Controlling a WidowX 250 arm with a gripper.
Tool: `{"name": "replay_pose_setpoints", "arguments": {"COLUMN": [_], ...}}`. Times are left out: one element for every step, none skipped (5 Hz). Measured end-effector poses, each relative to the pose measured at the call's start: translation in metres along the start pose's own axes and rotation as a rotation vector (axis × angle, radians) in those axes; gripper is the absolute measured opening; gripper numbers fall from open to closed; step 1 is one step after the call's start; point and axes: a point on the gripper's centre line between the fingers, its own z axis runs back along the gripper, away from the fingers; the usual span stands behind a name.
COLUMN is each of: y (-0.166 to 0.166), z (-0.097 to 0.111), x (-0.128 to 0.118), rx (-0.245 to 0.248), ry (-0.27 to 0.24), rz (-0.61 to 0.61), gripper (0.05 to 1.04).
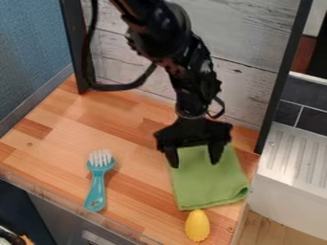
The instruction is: Moved the green napkin to the right side of the table
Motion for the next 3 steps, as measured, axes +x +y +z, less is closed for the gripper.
{"name": "replay_pose_setpoints", "arguments": {"y": [-0.003, -0.002, -0.002], "z": [0.022, 0.039, 0.04], "x": [0.003, 0.005, 0.005], "rx": [-0.031, -0.041, -0.043], "ry": [-0.04, -0.07, -0.072], "rz": [-0.005, -0.009, -0.009], "gripper": [0.999, 0.999, 0.999]}}
